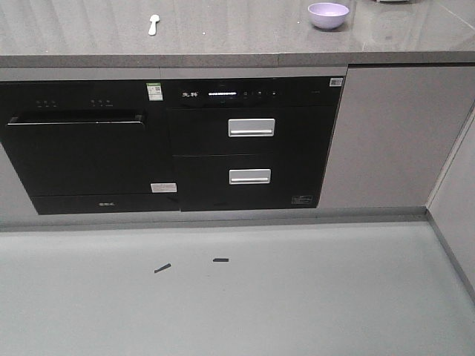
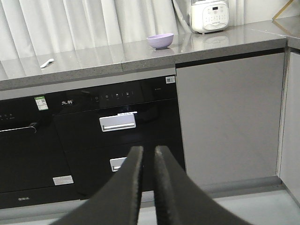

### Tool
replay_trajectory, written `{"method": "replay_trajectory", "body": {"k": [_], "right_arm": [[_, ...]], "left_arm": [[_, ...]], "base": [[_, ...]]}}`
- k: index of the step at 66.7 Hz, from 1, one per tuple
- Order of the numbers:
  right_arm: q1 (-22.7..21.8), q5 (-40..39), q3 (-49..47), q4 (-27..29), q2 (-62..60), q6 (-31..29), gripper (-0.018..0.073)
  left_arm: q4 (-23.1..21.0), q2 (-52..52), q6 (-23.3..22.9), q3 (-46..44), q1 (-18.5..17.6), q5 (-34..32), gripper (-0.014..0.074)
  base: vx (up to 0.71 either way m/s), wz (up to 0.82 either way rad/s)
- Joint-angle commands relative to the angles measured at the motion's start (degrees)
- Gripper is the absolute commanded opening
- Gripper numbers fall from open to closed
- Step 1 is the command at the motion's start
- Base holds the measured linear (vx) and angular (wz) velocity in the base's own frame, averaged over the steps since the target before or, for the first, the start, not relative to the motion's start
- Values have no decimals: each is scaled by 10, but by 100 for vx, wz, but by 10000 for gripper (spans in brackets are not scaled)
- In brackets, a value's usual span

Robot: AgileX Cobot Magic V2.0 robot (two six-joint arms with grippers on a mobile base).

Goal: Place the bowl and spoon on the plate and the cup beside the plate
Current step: 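Continue driving the base closer to the countertop edge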

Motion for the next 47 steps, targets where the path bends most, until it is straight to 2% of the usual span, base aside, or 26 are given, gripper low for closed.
{"method": "replay_trajectory", "body": {"k": [1, 47], "right_arm": [[-1, -42, 10, -4, -6, -3, 71], [-1, -42, 10, -4, -6, -3, 71]], "left_arm": [[-4, -10, -5, 17, -1, -43, -6], [-4, -10, -5, 17, -1, -43, -6]], "base": [[10, 0], [9, 2]]}}
